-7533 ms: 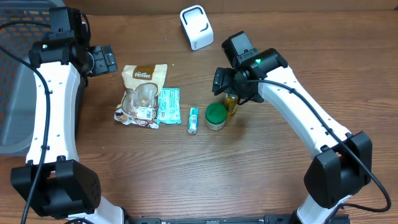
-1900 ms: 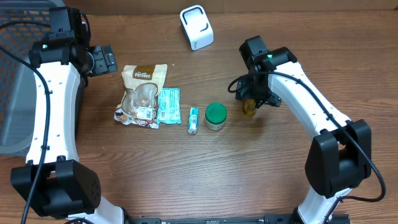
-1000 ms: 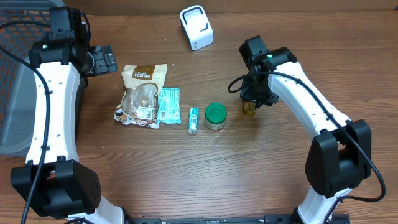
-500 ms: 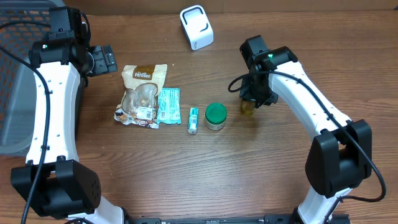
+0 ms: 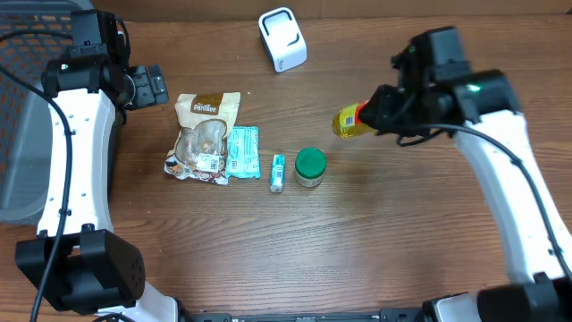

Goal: Scan the item barcode
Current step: 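Lift the yellow bottle slightly and shift it right with the right gripper, then carry the yellow bottle up and back toward the white scanner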

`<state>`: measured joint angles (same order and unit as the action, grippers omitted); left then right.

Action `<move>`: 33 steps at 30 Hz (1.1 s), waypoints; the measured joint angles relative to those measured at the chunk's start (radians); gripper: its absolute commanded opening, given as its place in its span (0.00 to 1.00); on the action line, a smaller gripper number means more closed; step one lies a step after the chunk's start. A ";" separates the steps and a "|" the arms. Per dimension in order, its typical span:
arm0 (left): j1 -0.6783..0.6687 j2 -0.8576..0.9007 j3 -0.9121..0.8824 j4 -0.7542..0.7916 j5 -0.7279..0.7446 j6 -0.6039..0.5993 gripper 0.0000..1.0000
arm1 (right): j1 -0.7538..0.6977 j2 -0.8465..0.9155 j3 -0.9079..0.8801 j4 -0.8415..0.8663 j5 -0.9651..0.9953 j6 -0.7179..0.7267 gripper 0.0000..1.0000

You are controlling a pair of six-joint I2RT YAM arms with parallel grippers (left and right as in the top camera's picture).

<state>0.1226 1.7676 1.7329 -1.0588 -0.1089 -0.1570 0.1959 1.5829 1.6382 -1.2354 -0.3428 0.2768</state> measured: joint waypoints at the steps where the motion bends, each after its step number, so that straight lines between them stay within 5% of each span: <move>1: 0.000 0.000 0.000 0.000 0.000 0.000 1.00 | -0.009 -0.006 0.000 -0.009 -0.053 -0.027 0.20; 13: 0.000 0.000 0.000 0.000 0.000 0.000 1.00 | -0.024 -0.002 -0.001 -0.115 -0.531 -0.265 0.21; 33: 0.000 0.000 0.000 0.000 0.000 0.000 1.00 | -0.024 -0.002 -0.002 -0.442 -0.675 -0.512 0.24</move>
<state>0.1226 1.7676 1.7329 -1.0588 -0.1089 -0.1570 0.1719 1.5810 1.6360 -1.6775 -1.0176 -0.2356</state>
